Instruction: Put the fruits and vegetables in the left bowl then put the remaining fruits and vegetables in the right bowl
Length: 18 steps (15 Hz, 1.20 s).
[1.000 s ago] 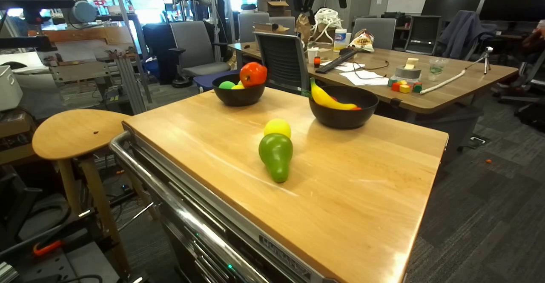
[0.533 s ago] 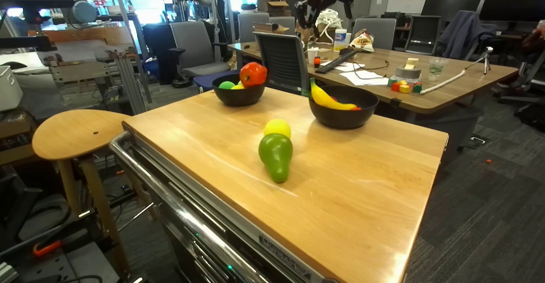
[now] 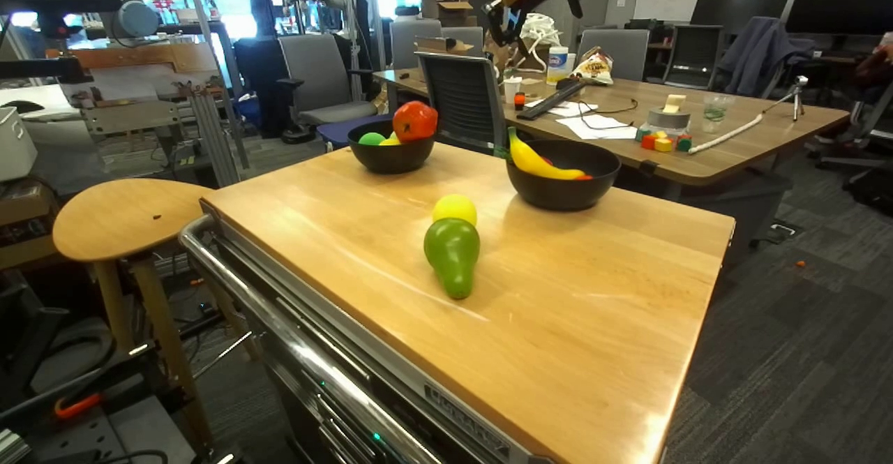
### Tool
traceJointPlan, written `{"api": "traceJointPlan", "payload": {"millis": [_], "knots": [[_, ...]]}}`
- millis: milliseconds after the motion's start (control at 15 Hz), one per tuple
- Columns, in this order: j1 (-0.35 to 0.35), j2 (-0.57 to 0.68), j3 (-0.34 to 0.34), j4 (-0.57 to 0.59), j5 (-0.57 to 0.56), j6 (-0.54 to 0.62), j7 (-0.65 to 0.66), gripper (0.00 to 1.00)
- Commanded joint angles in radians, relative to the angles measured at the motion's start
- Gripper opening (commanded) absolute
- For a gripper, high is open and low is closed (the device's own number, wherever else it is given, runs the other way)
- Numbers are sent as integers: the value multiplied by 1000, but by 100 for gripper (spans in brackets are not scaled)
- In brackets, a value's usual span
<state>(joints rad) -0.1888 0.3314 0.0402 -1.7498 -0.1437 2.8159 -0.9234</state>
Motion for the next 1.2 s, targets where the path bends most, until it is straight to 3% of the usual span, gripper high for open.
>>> {"api": "traceJointPlan", "payload": {"millis": [0,333,467,533,600,800,1133], "knots": [[3,24,14,11,83,-6,96,100],[-132,-37,218,-175,462,39,-34,100],[-240,-50,392,-238,636,65,-150,100],[-151,6,261,-151,524,20,-68,100],[-173,5,296,-168,544,23,-89,100],[-162,9,277,-167,541,23,-85,100],[-29,-123,107,-356,372,44,93,100]]}}
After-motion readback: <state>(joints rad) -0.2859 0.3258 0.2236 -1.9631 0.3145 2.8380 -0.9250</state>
